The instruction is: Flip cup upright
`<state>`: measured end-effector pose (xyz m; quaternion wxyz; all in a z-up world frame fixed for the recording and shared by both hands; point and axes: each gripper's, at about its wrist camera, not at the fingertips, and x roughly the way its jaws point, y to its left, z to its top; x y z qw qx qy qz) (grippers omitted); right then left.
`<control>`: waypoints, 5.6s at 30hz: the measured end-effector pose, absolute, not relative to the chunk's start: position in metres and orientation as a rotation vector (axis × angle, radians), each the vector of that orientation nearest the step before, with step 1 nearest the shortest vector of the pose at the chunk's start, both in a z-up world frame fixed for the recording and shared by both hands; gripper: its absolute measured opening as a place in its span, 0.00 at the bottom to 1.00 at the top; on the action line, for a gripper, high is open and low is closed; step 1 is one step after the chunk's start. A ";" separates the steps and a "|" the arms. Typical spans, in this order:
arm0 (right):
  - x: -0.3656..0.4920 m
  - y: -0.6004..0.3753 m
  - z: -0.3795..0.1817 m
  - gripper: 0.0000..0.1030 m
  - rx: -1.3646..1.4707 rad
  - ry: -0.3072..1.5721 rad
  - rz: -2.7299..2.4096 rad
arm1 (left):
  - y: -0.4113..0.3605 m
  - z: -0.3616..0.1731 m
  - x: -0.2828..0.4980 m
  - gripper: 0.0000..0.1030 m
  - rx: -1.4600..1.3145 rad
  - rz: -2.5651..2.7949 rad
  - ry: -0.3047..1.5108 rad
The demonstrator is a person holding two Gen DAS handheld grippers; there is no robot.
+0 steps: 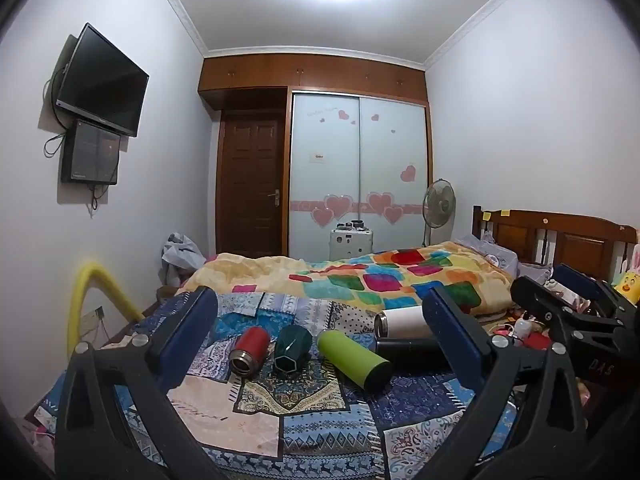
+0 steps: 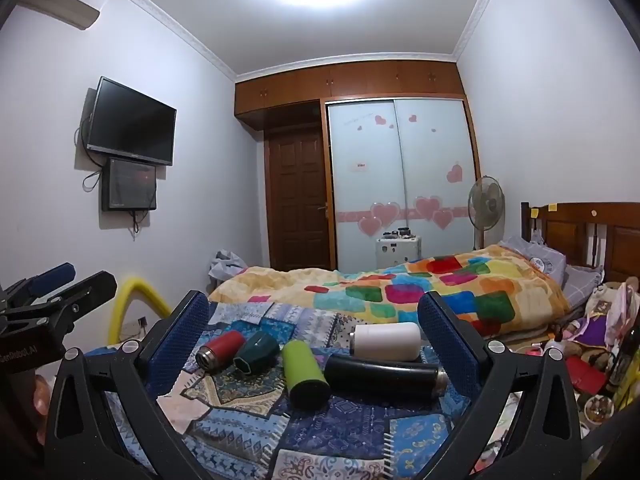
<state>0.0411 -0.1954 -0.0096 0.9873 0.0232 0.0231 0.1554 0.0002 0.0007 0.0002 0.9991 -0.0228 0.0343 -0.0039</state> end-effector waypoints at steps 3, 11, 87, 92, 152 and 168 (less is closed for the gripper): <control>0.040 -0.194 -0.009 1.00 0.044 0.049 0.311 | 0.002 0.001 -0.001 1.00 -0.049 -0.014 0.078; 0.033 -0.200 -0.006 1.00 0.052 0.051 0.297 | -0.007 0.006 -0.005 1.00 -0.027 -0.024 0.074; 0.038 -0.193 -0.016 1.00 0.049 0.089 0.311 | 0.003 -0.008 -0.001 1.00 -0.051 -0.004 0.099; 0.052 -0.193 -0.025 1.00 0.036 0.117 0.317 | 0.008 -0.018 0.021 1.00 -0.040 0.008 0.149; 0.256 -0.174 -0.098 0.91 -0.046 0.536 0.485 | 0.044 -0.184 0.412 0.69 0.128 -0.069 1.027; 0.250 -0.175 -0.098 0.91 -0.044 0.533 0.485 | 0.043 -0.163 0.373 0.68 0.134 -0.088 0.977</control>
